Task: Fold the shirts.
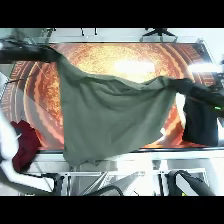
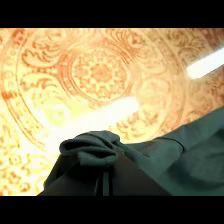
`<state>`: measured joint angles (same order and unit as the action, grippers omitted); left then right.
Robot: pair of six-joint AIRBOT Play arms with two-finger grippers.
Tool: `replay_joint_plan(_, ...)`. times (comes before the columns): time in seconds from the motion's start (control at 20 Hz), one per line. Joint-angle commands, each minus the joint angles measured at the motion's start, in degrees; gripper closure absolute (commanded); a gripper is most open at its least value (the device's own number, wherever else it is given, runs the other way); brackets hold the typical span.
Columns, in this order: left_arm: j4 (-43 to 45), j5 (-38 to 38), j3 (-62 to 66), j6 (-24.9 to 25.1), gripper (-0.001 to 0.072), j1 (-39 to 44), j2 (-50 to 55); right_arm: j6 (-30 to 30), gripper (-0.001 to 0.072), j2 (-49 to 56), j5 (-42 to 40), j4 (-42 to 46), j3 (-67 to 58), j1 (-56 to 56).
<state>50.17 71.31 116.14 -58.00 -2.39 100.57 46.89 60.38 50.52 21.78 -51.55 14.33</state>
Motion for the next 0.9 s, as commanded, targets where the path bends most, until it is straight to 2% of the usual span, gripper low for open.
replay_joint_plan(0.0, 2.6, -4.0, 8.1, -1.2, 0.069, 3.5, 17.2, -2.8, 0.0695, 16.0, -14.6, -1.3, 3.2, -3.0)
replay_joint_plan(0.1, 2.6, -9.6, 2.3, -1.2, 0.0687, 3.0, 16.8, -2.8, 0.0684, 23.5, -16.1, -1.5, 0.1, -2.6)
replay_joint_plan(0.15, 2.6, -10.8, -0.4, -1.1, 0.066, 2.4, 15.7, -2.8, 0.0614, 26.3, -15.1, -1.5, -2.1, -2.2)
replay_joint_plan(0.2, 2.6, -10.4, -2.1, -1.2, 0.0269, 1.8, 14.5, -2.8, 0.0476, 28.1, -13.3, -1.5, -4.0, -1.6)
replay_joint_plan(0.25, 2.6, -8.8, -2.6, -1.8, 0.0039, 0.7, 13.3, -2.8, 0.0401, 28.9, -10.1, -1.5, -5.8, -0.7)
replay_joint_plan(0.35, 2.8, -0.6, -0.4, -4.1, 0.0043, -2.1, 11.1, -2.7, 0.0401, 28.2, -2.3, -1.5, -8.8, 1.7)
replay_joint_plan(0.45, 2.8, 9.6, 1.1, -8.7, 0.0043, -5.5, 8.5, -1.3, 0.0399, 25.6, 6.9, -1.2, -10.9, 6.0)
replay_joint_plan(0.6, 2.8, 20.3, -7.7, -12.1, 0.0044, -11.1, 2.2, 2.1, 0.04, 20.4, 17.4, 5.9, -10.8, 12.8)
replay_joint_plan(0.7, 2.9, 21.5, -20.9, -12.8, 0.0044, -14.6, -3.2, 4.0, 0.0402, 17.5, 21.4, 13.2, -9.4, 15.6)
replay_joint_plan(0.85, 2.9, 16.8, -43.5, -11.3, 0.0044, -19.1, -10.3, 4.9, 0.0402, 14.8, 23.5, 20.3, -5.6, 18.8)
